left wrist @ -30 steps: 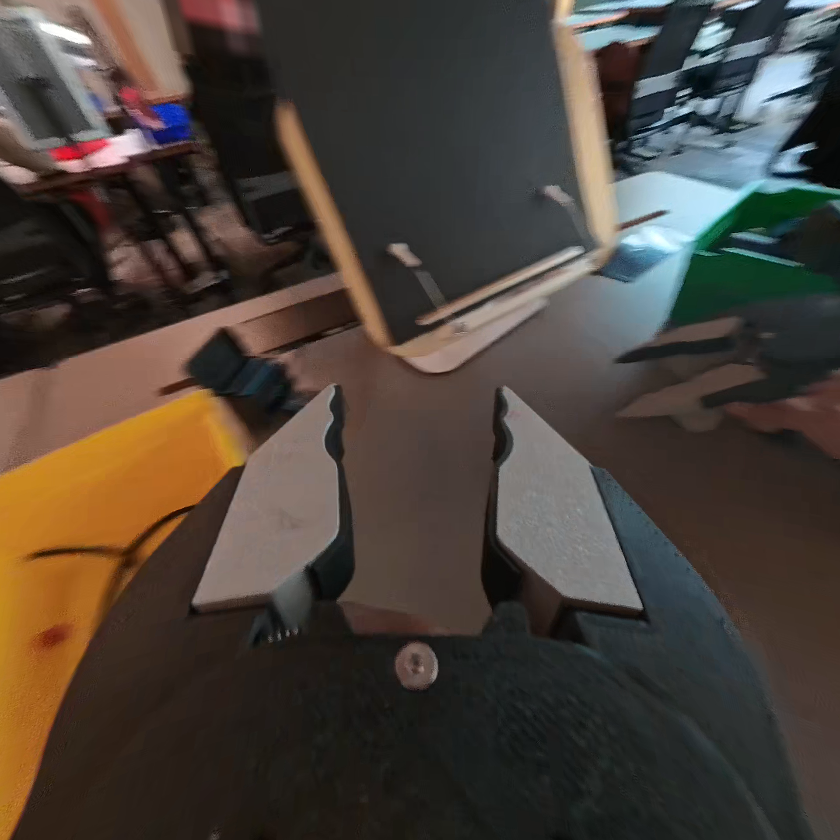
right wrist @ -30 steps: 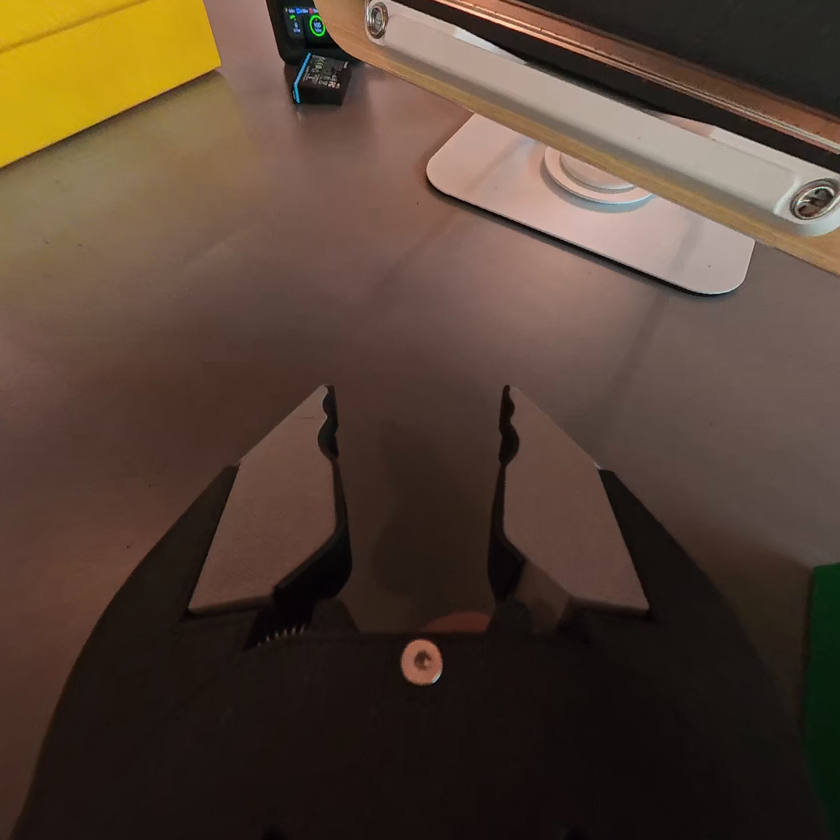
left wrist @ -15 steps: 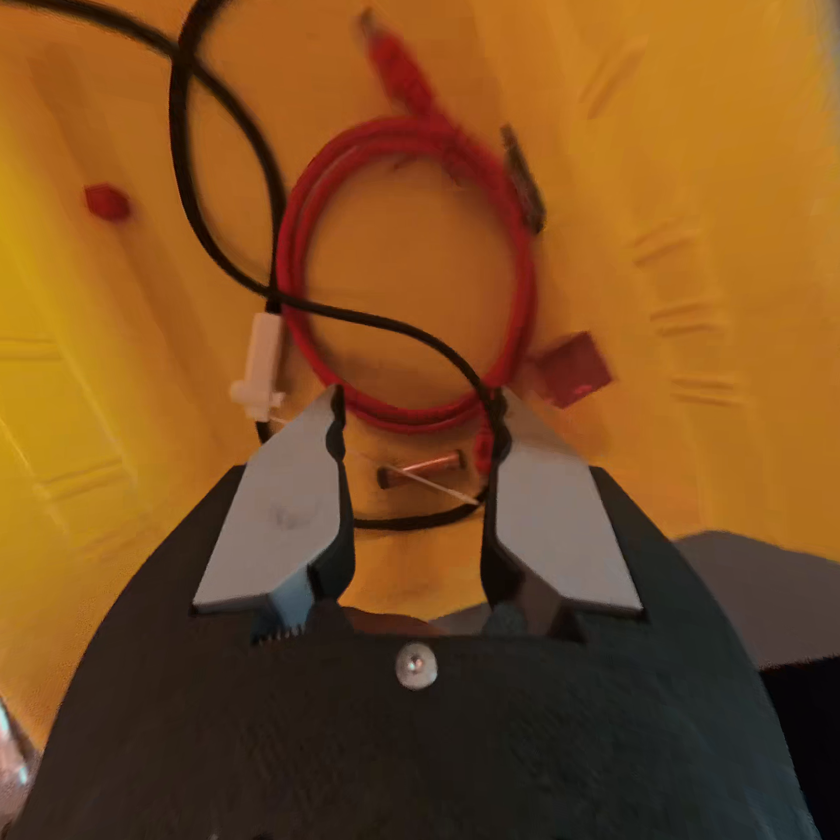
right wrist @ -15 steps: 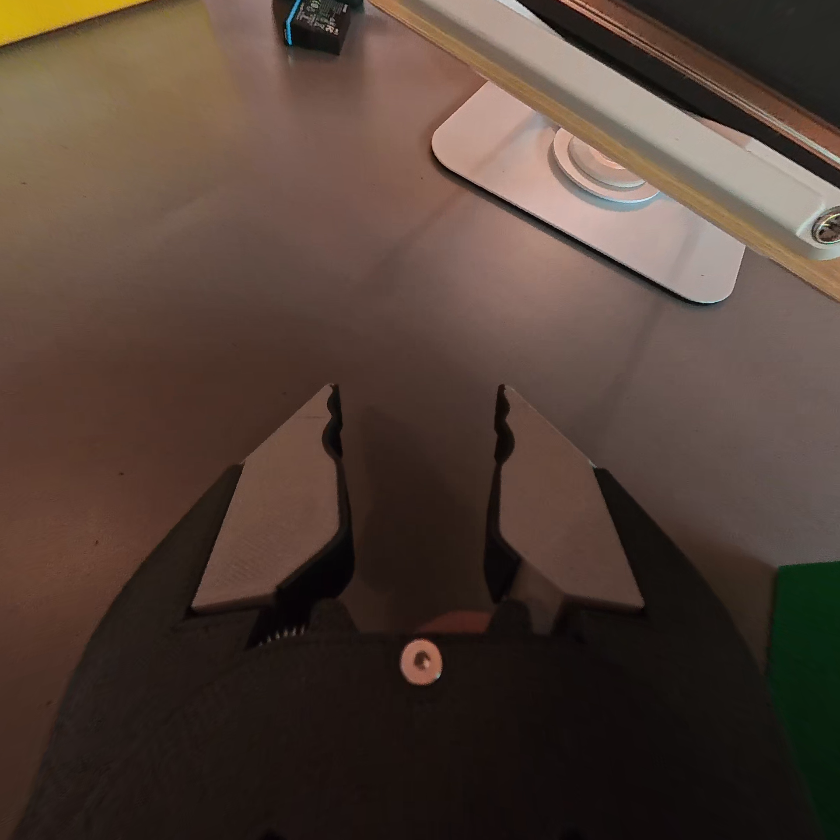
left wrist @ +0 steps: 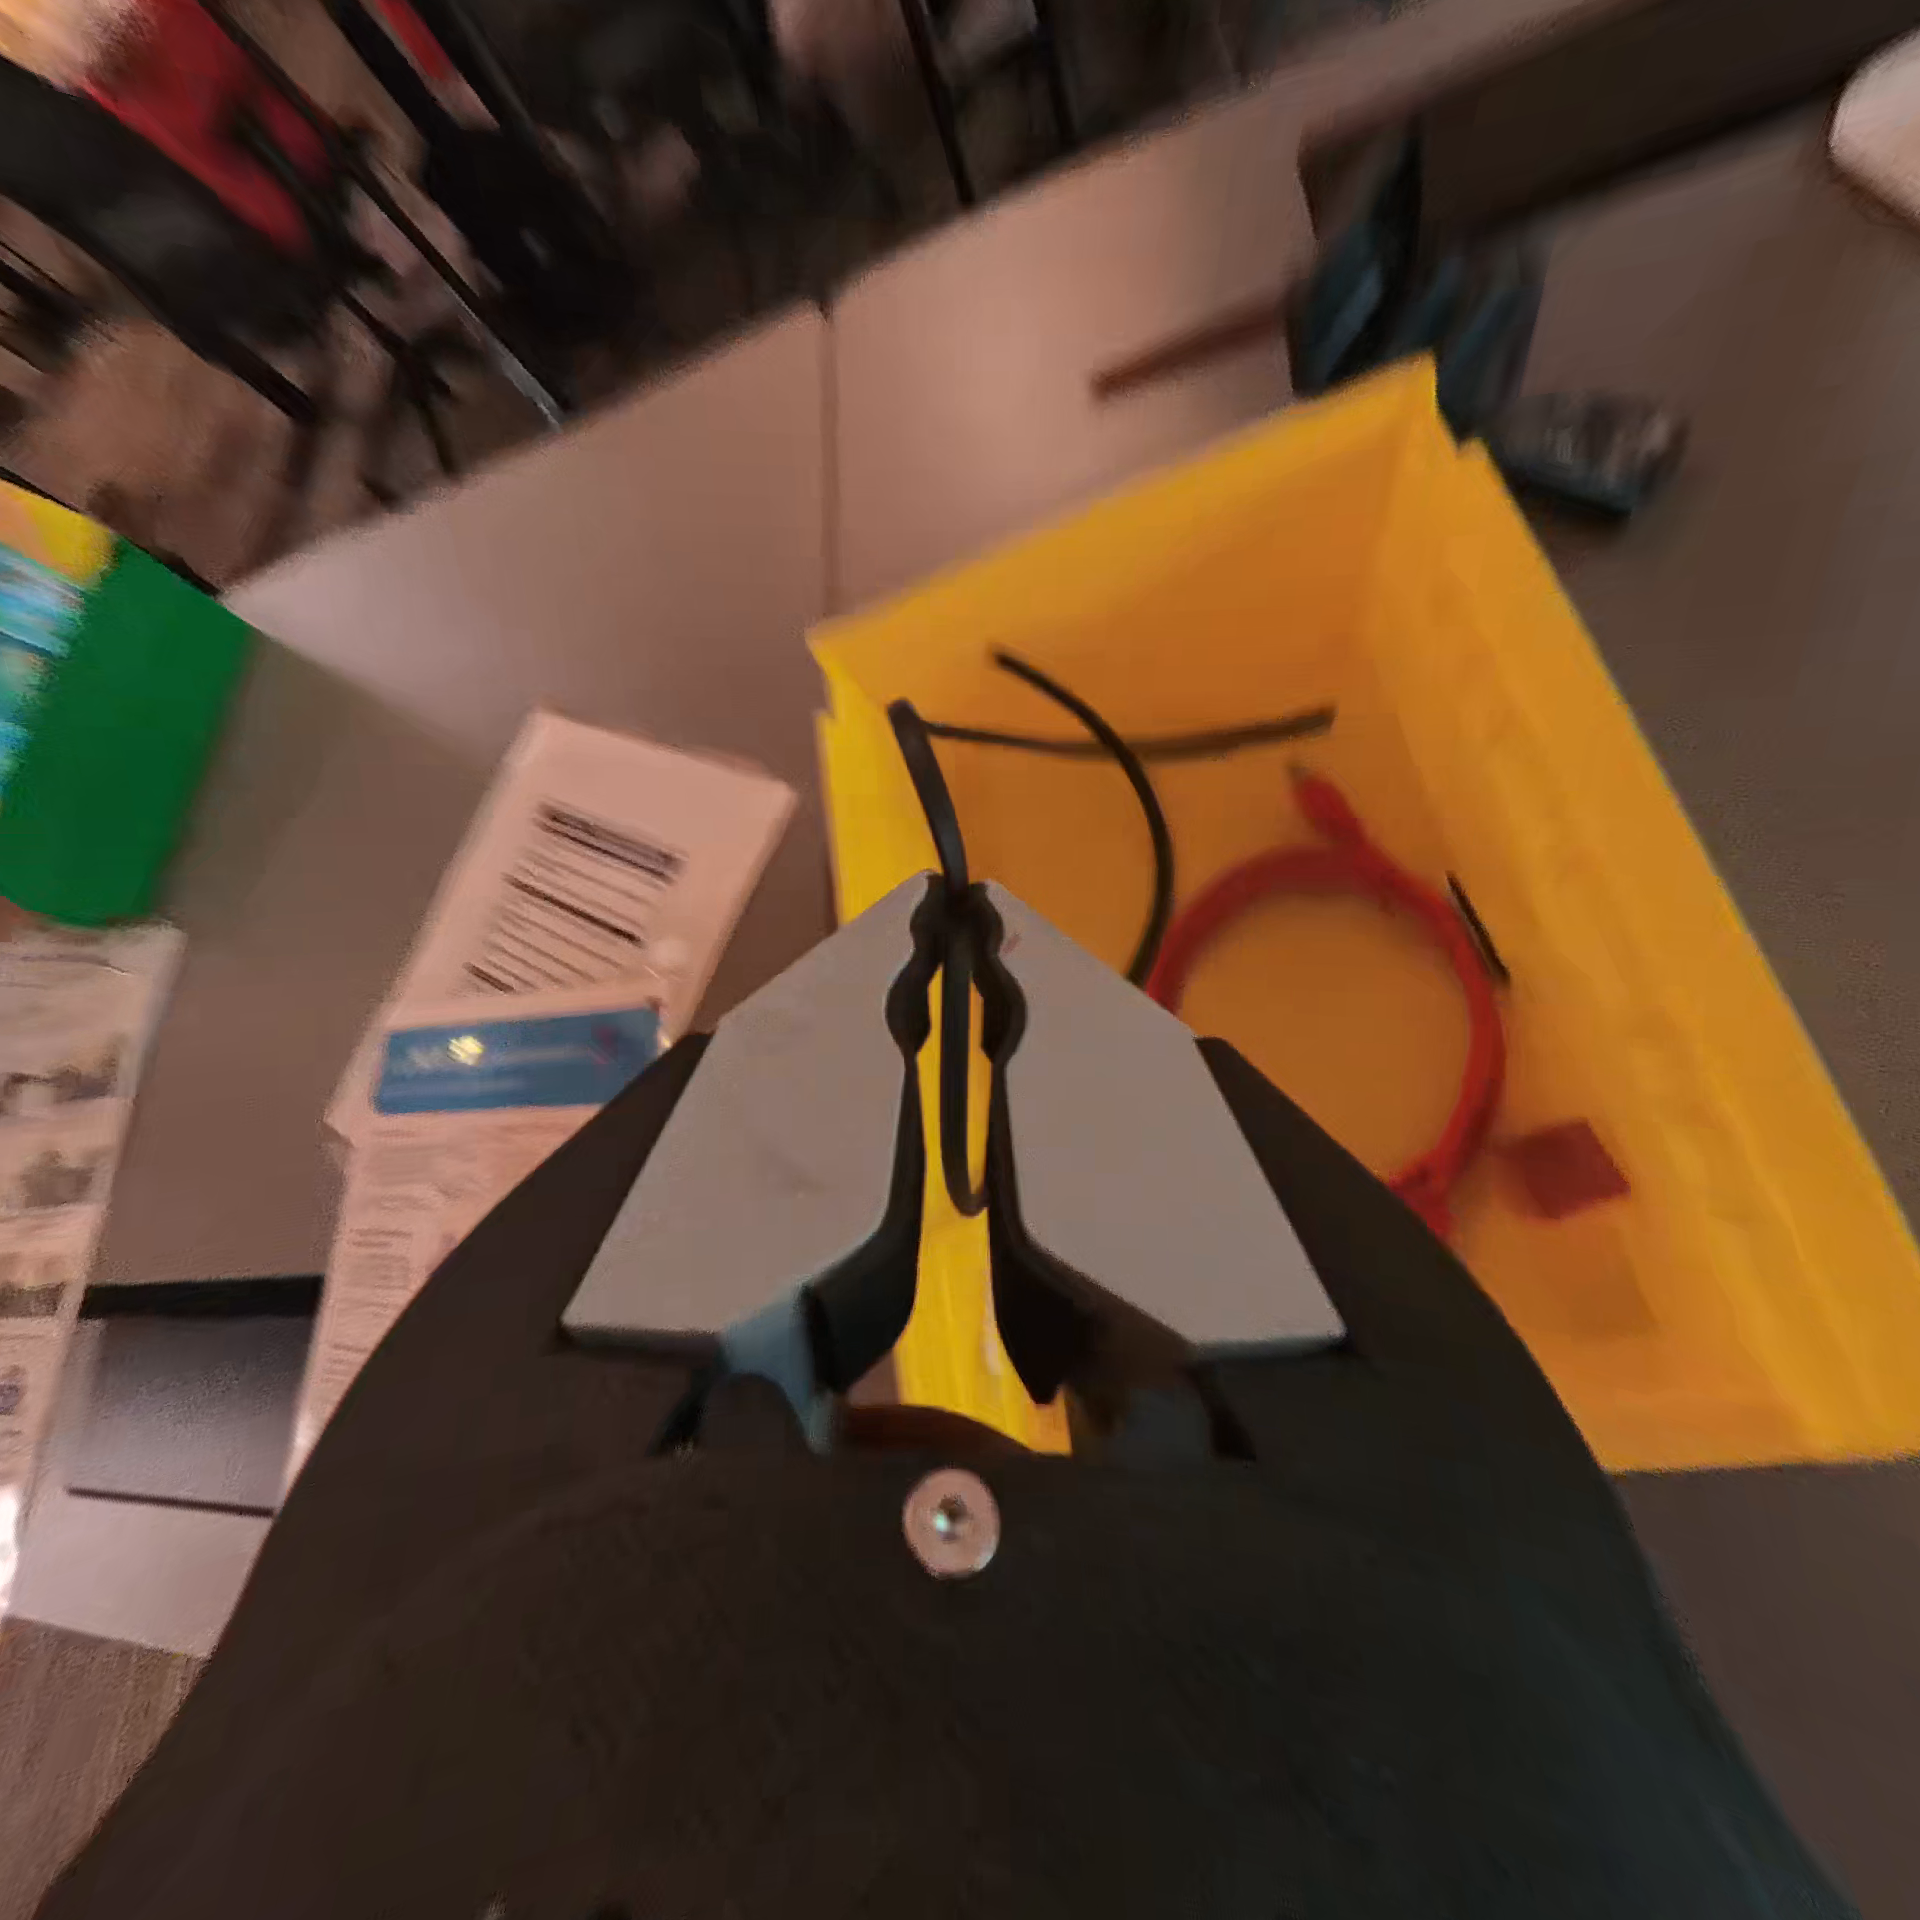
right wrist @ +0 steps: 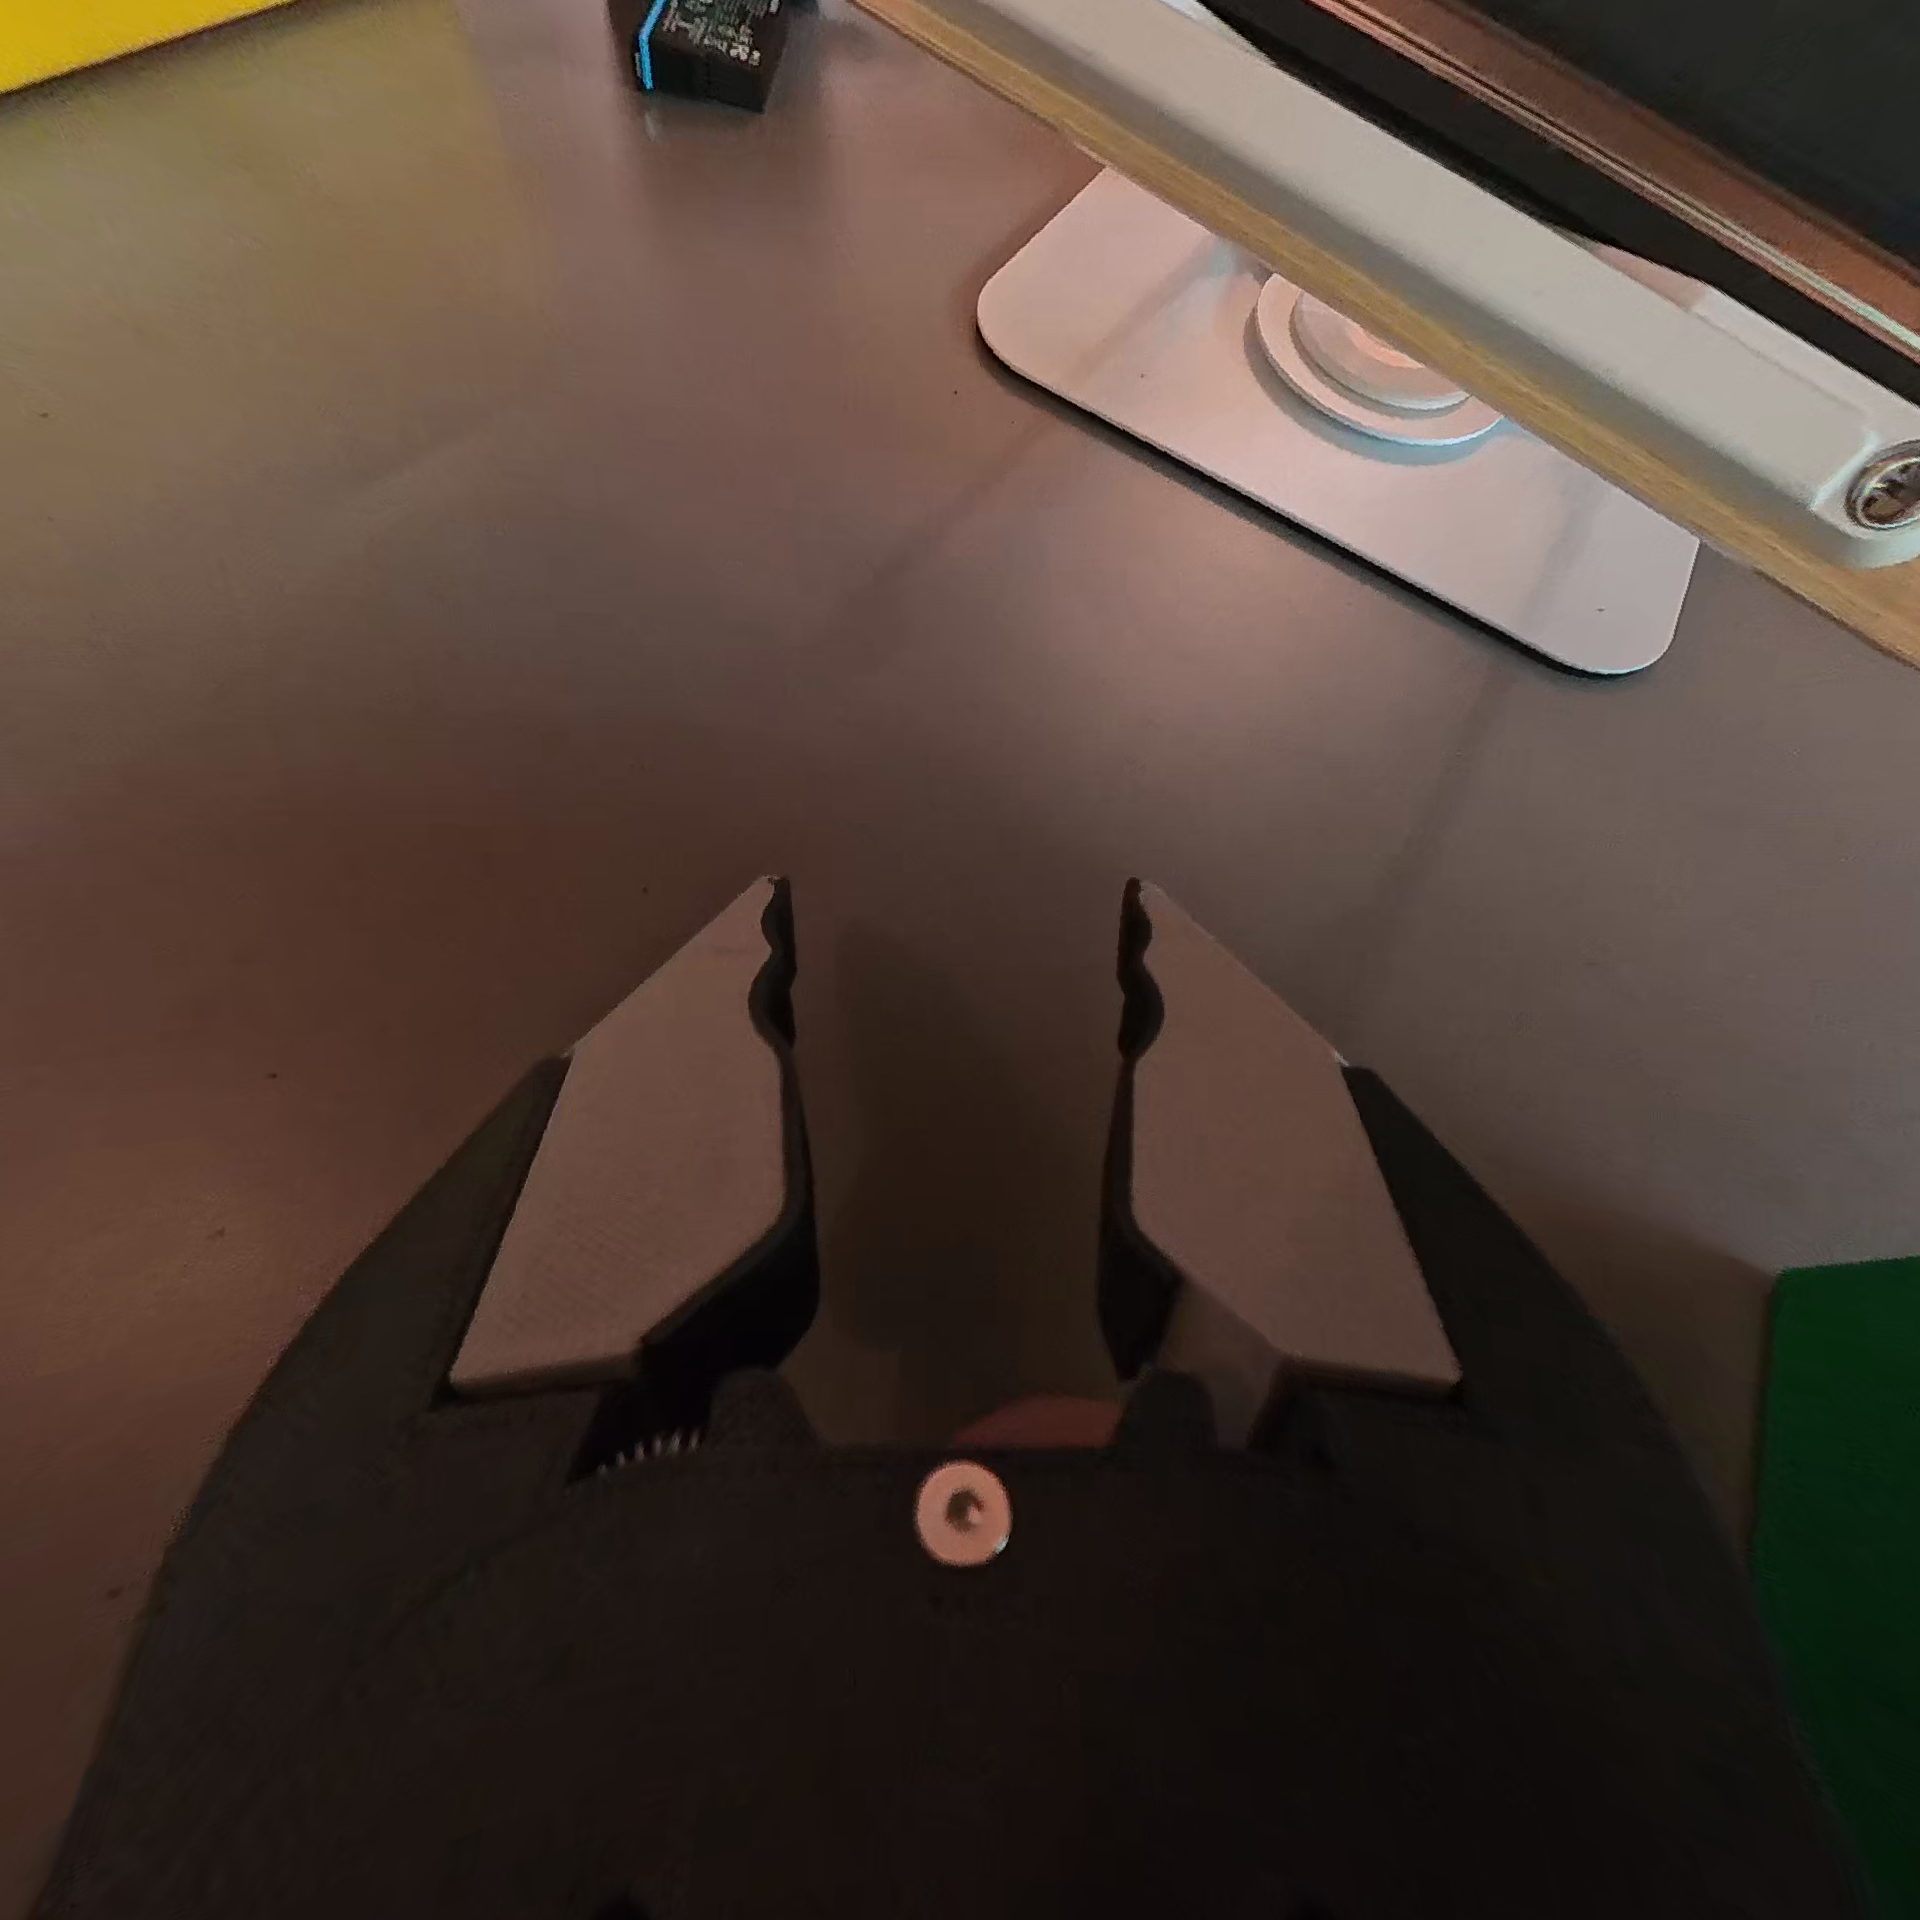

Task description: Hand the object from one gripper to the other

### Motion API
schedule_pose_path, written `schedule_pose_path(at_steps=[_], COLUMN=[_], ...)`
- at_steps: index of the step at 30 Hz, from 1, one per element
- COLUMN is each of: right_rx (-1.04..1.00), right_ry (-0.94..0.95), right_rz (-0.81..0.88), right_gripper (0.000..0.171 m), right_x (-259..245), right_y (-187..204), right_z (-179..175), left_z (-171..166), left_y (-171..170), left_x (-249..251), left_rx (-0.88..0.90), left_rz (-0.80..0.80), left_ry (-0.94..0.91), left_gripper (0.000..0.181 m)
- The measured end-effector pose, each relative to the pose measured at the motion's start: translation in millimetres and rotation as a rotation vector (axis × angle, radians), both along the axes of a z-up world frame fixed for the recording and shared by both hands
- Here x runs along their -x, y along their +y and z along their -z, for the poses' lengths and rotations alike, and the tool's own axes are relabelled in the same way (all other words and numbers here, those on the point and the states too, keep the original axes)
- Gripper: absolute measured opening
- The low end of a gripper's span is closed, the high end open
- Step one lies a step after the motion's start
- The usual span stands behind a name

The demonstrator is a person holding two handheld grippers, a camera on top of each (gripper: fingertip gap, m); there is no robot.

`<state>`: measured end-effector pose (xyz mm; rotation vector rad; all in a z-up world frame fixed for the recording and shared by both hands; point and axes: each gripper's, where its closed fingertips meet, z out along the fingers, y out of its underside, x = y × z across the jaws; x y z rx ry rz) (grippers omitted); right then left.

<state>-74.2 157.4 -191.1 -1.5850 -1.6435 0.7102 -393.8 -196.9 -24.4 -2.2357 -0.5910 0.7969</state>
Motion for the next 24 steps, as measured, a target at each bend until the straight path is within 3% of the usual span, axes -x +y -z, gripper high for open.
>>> schedule_pose_path(at_steps=[1, 6, 15, 24], right_rx=[-0.006, -0.002, 0.064, 0.155], right_ry=[0.001, 0.010, 0.175, 0.241], right_rz=[0.000, 0.005, -0.086, -0.085], right_gripper=[0.059, 0.060, 0.067, 0.067], right_x=[0.0, -0.2, 3.1, 3.3], right_y=[-0.1, 0.7, -19.1, -18.0], right_z=[-0.3, -1.5, -27.0, -37.0], left_z=[-23.6, -132.3, -178.3, -293.8], left_y=[0.5, 16.9, 112.1, 146.0], left_x=[0.9, -18.1, -129.5, -206.3], left_rx=[-0.046, -0.275, -0.304, -0.444], left_rz=[-0.008, 0.033, 0.394, 0.545], left_ry=[0.060, 0.363, 0.341, 0.517], left_gripper=[0.000, 0.000, 0.001, 0.000])
